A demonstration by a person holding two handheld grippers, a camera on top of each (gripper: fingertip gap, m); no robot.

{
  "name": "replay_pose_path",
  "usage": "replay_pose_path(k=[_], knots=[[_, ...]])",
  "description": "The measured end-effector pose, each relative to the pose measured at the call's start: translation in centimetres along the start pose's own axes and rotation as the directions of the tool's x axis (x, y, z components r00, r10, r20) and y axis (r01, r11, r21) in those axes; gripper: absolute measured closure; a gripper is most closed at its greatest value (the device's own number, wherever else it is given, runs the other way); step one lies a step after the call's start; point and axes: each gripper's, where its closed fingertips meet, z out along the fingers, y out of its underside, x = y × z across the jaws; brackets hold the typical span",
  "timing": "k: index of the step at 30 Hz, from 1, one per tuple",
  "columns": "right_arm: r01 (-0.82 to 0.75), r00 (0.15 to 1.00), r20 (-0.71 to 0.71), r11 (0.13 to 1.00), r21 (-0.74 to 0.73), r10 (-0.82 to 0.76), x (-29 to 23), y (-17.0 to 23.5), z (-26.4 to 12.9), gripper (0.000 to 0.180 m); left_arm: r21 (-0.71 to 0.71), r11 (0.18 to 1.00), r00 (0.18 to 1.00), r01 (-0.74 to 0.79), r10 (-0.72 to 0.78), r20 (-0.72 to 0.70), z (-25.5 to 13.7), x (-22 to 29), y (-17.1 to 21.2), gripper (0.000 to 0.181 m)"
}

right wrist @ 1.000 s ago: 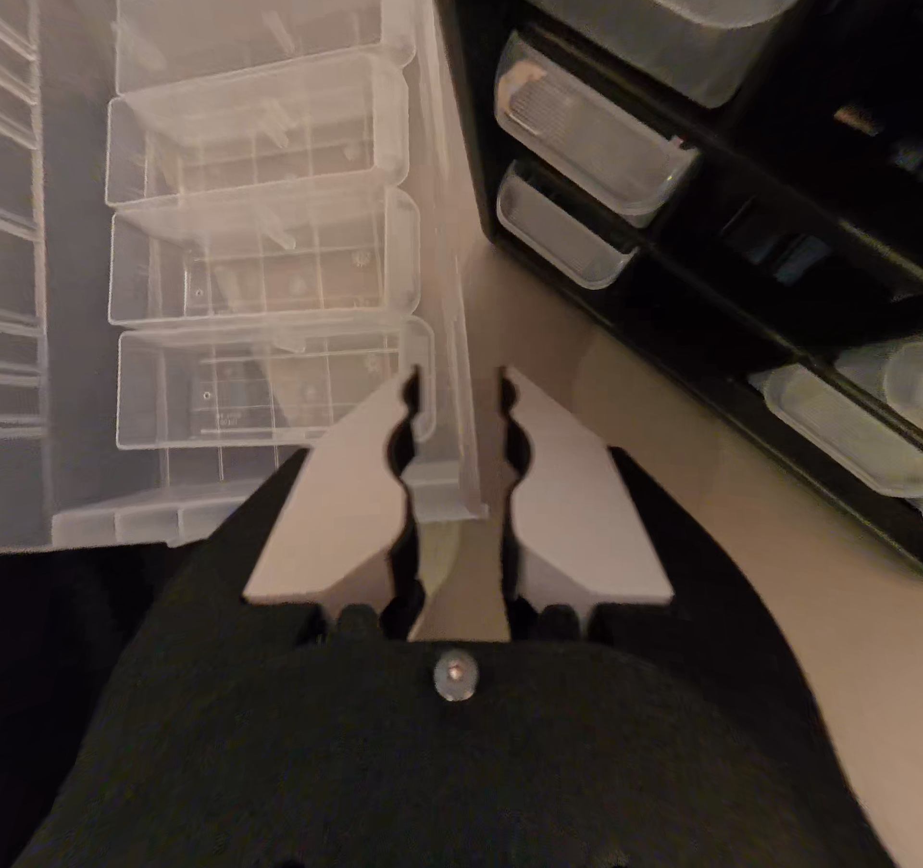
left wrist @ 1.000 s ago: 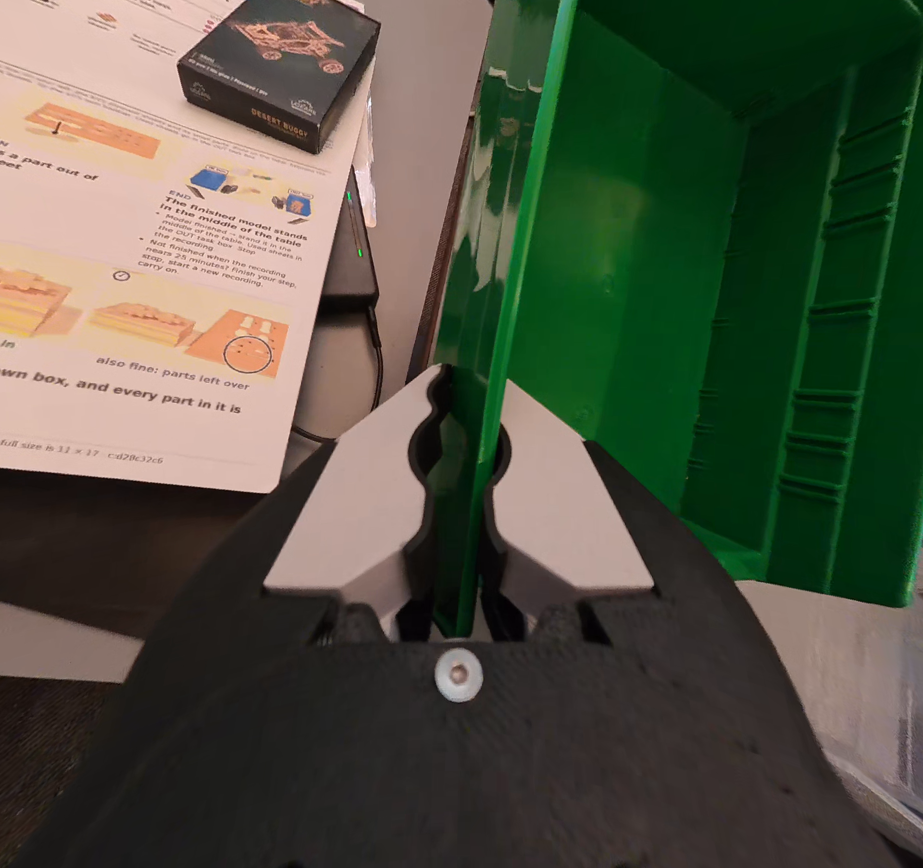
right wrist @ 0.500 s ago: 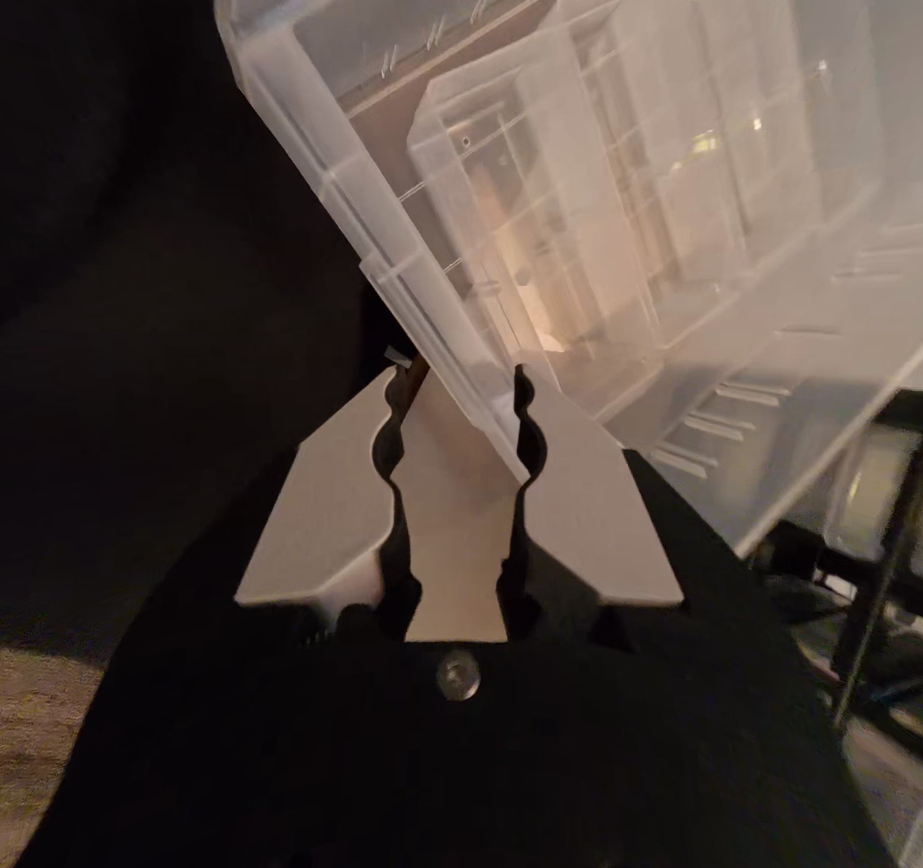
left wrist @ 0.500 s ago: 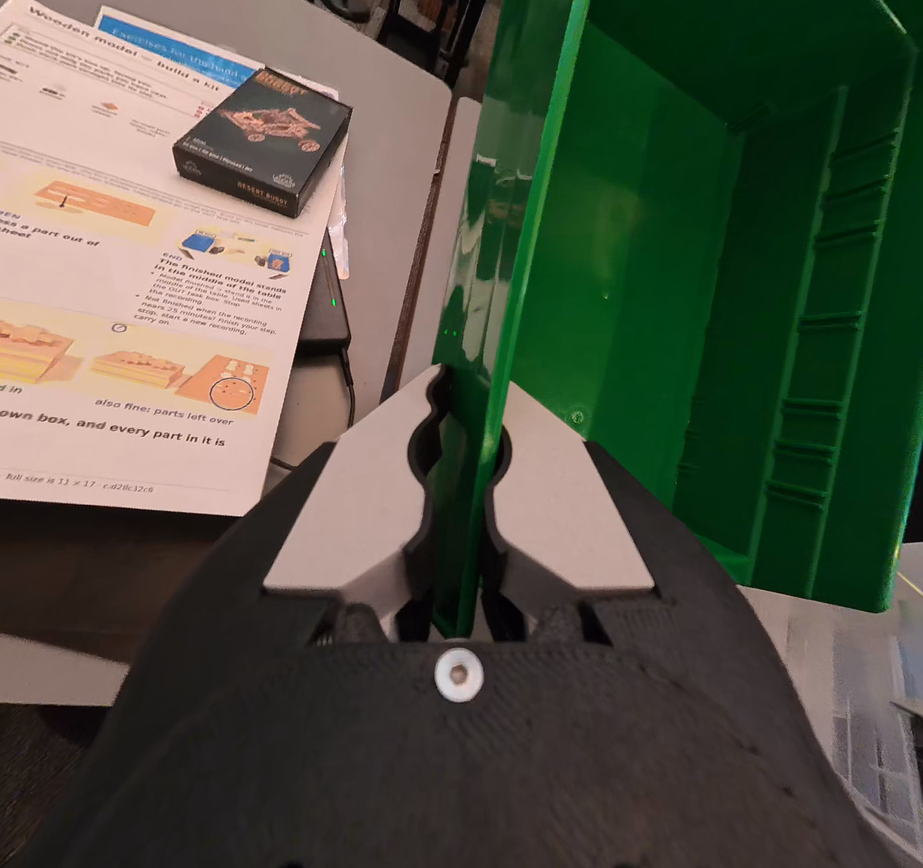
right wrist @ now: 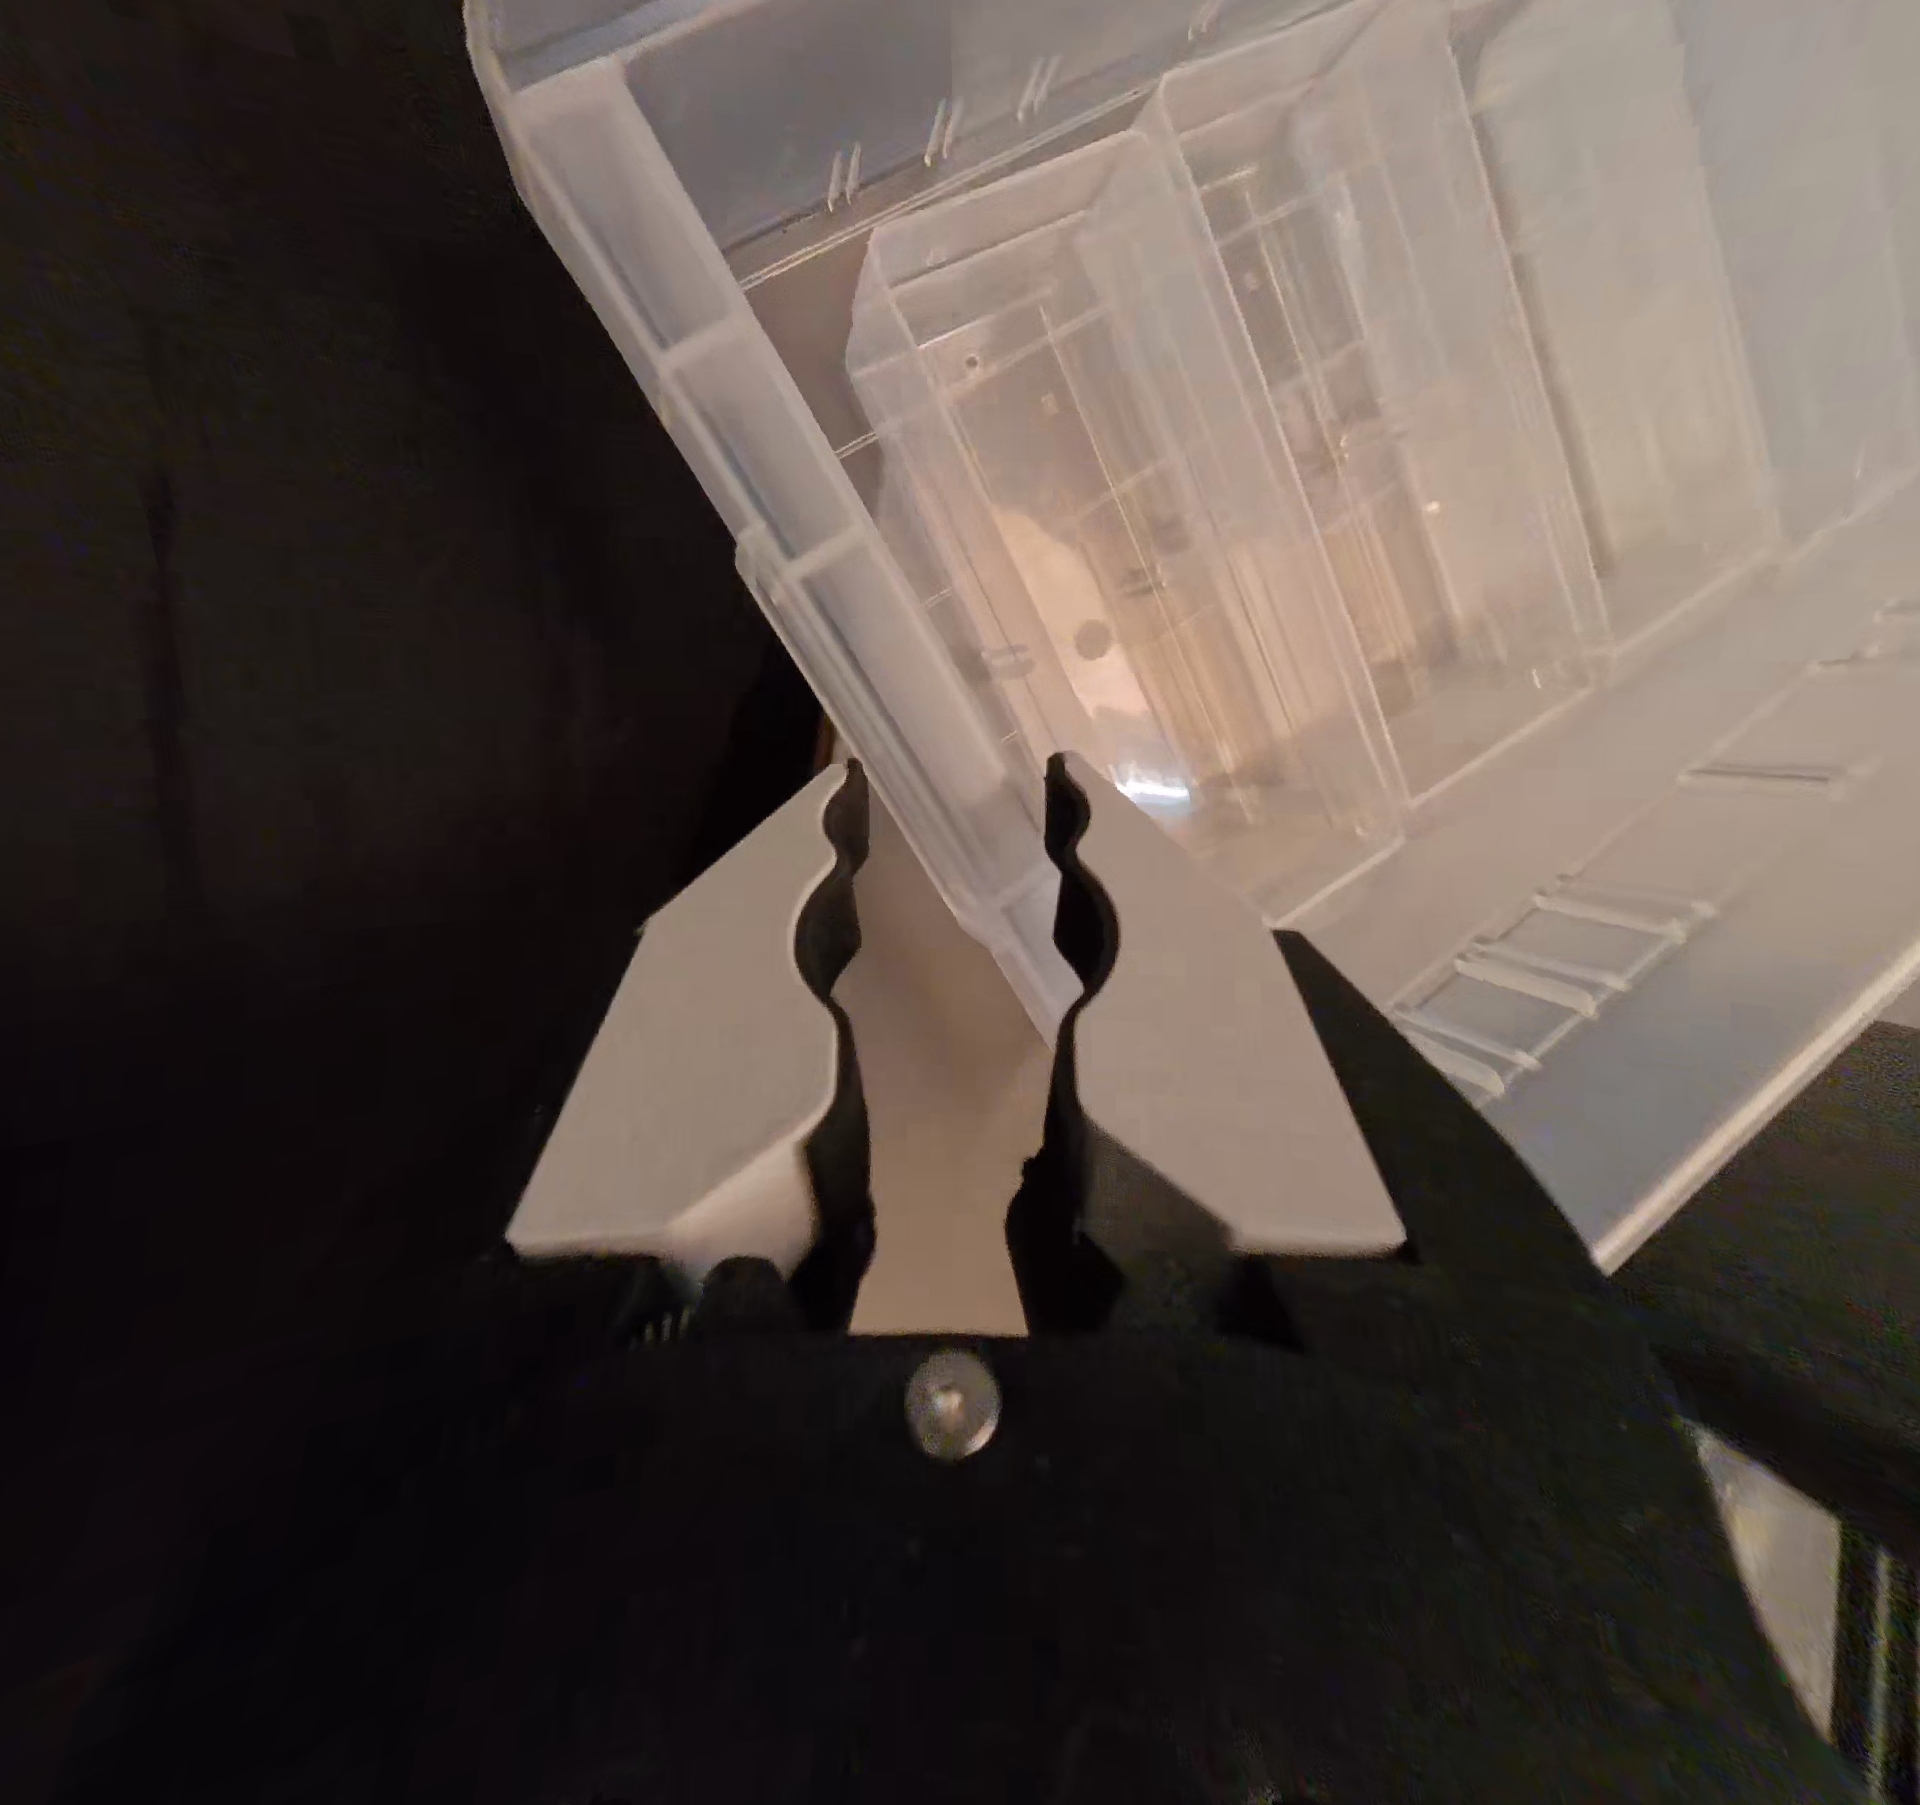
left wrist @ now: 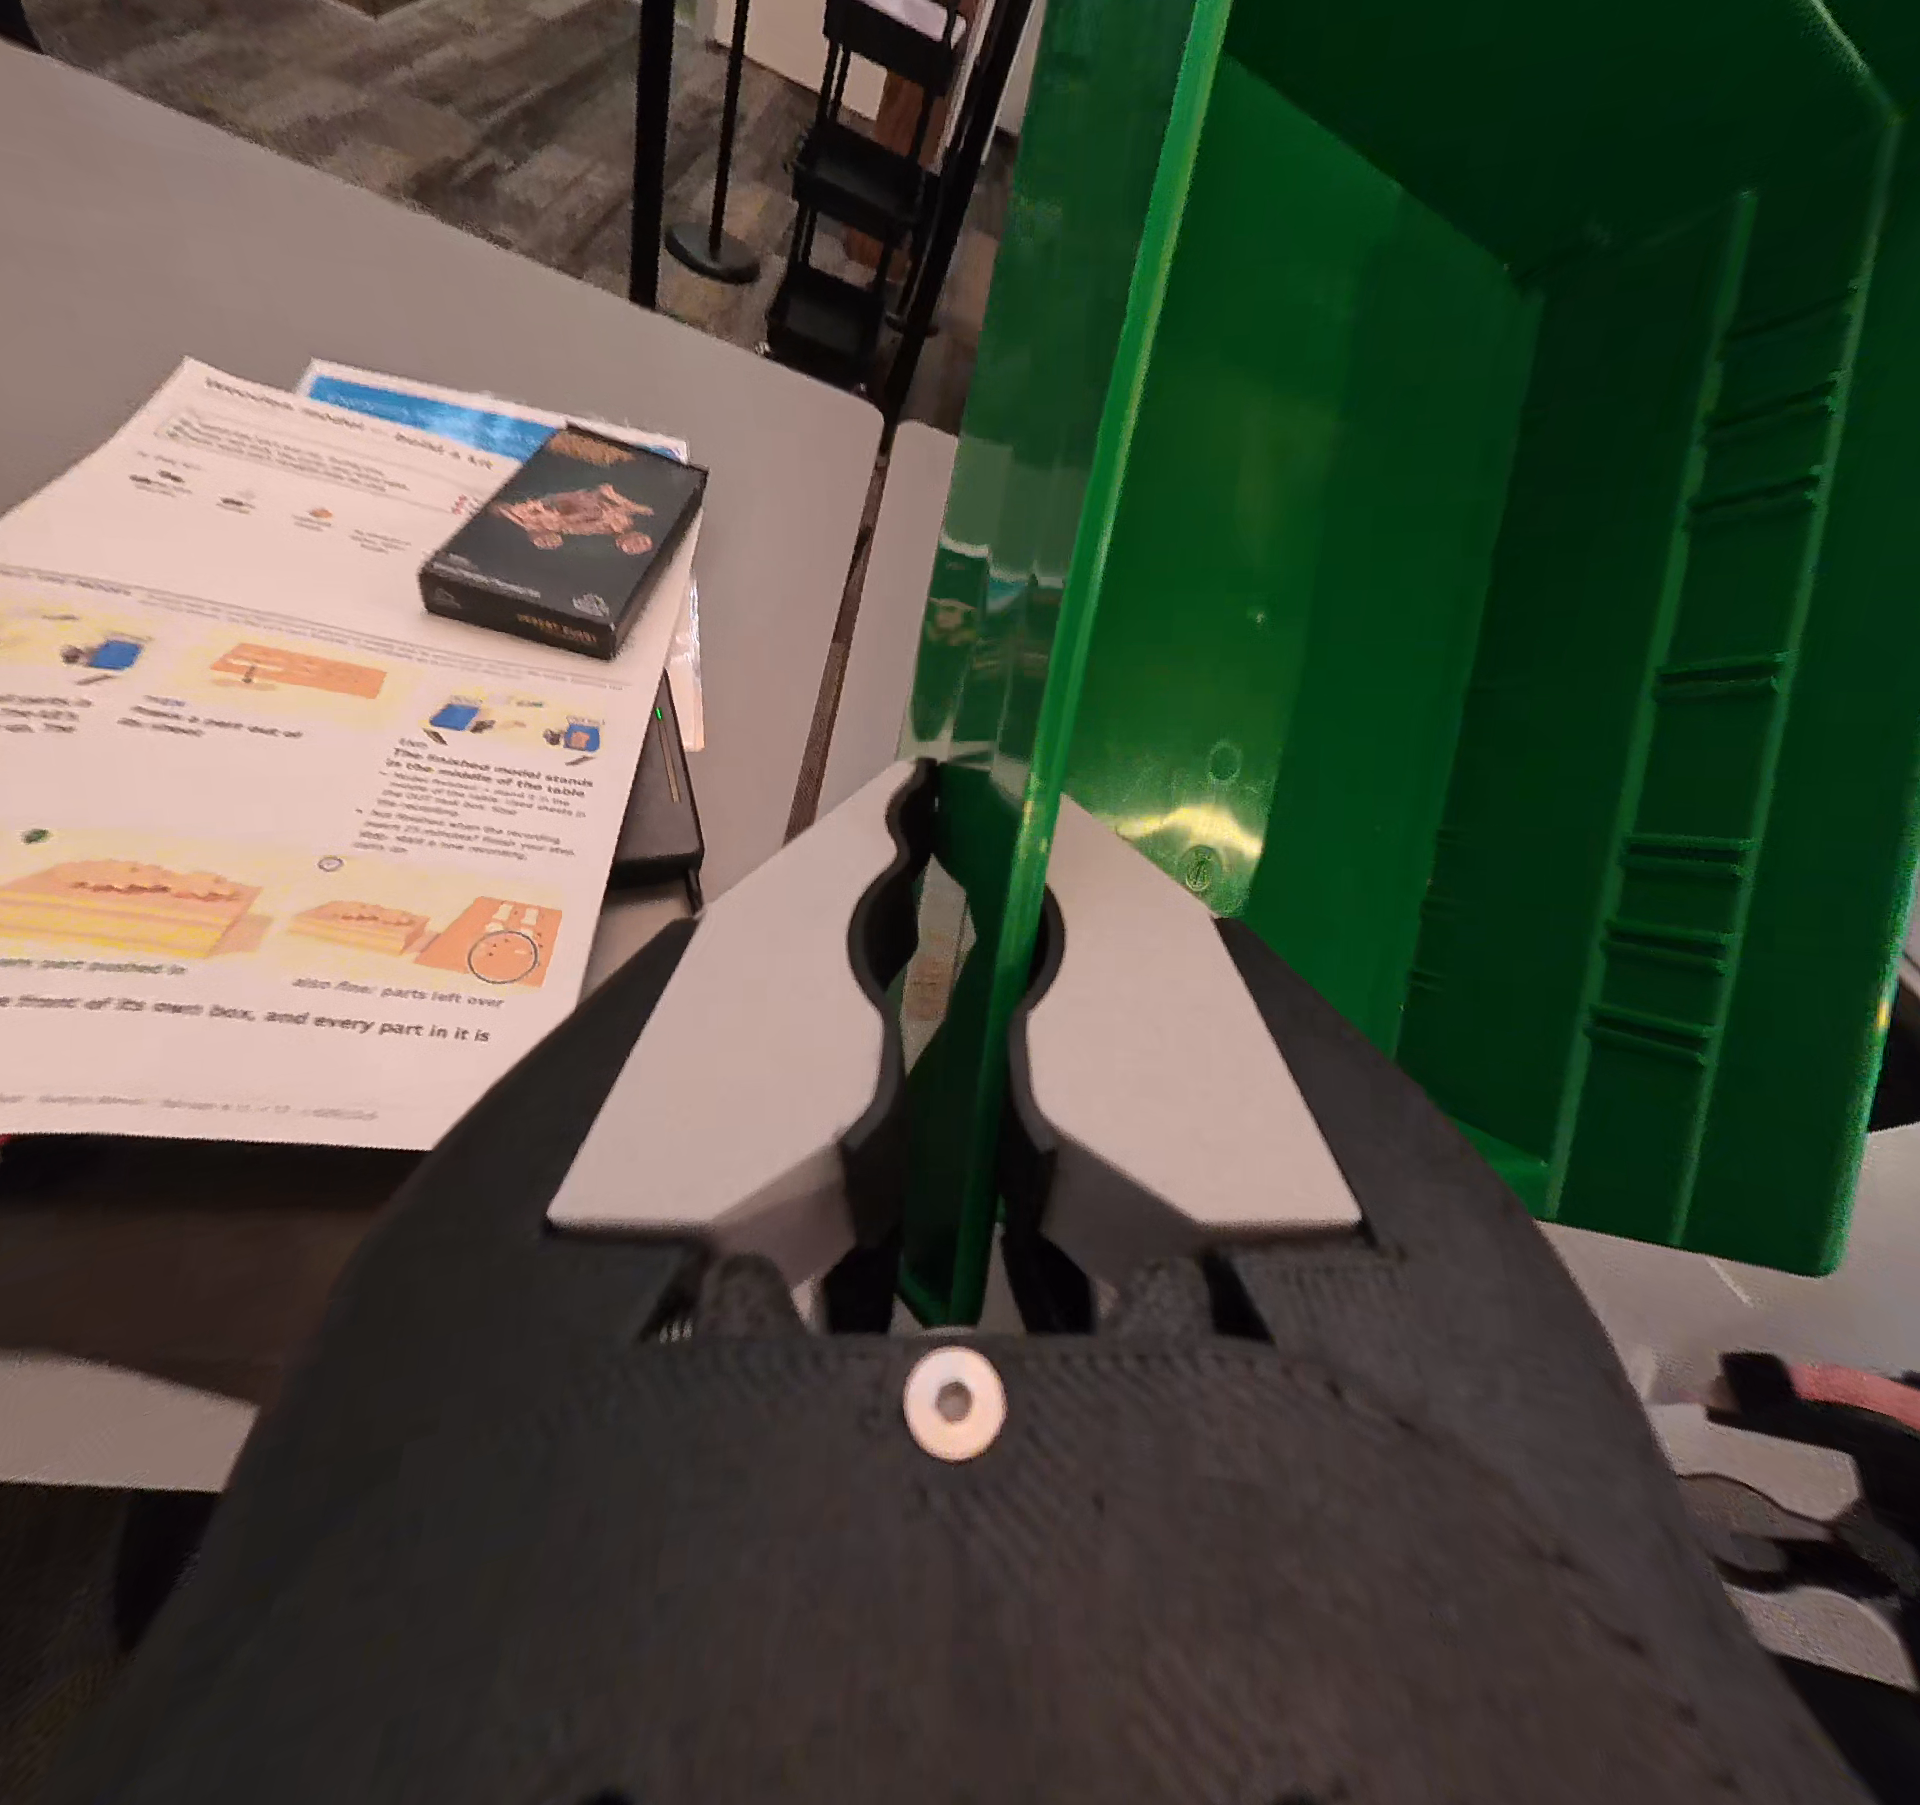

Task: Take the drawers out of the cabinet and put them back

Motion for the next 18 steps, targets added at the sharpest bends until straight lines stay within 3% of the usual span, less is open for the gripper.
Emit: replay_pose_path(k=[4, 12, 14, 18], knots=[[-0.106, 0.992, -0.067, 0.994, -0.015, 0.105, 3.1, -3.7, 2.9, 0.147, 0.070, 0.997, 1.000, -0.013, 0.012, 0.007, -2.6, 0.2, -2.2, 0.173], [-0.254, 0.966, -0.032, 0.961, 0.107, 0.258, 8.0, -13.3, 9.0, 0.143, 0.179, 0.982, 0.998, -0.059, 0.058, 0.011, -7.1, 1.7, -5.6, 0.174], [-0.271, 0.962, 0.022, 0.946, 0.178, 0.271, 8.1, -15.7, 8.6, 0.128, 0.197, 0.979, 0.998, -0.061, 0.065, -0.013, -7.4, 2.4, -6.1, 0.174], [-0.277, 0.961, 0.085, 0.896, 0.347, 0.264, 7.7, -18.0, 3.1, 0.127, 0.210, 0.975, 0.994, -0.070, 0.087, -0.068, -7.0, 4.7, -6.5, 0.174]])
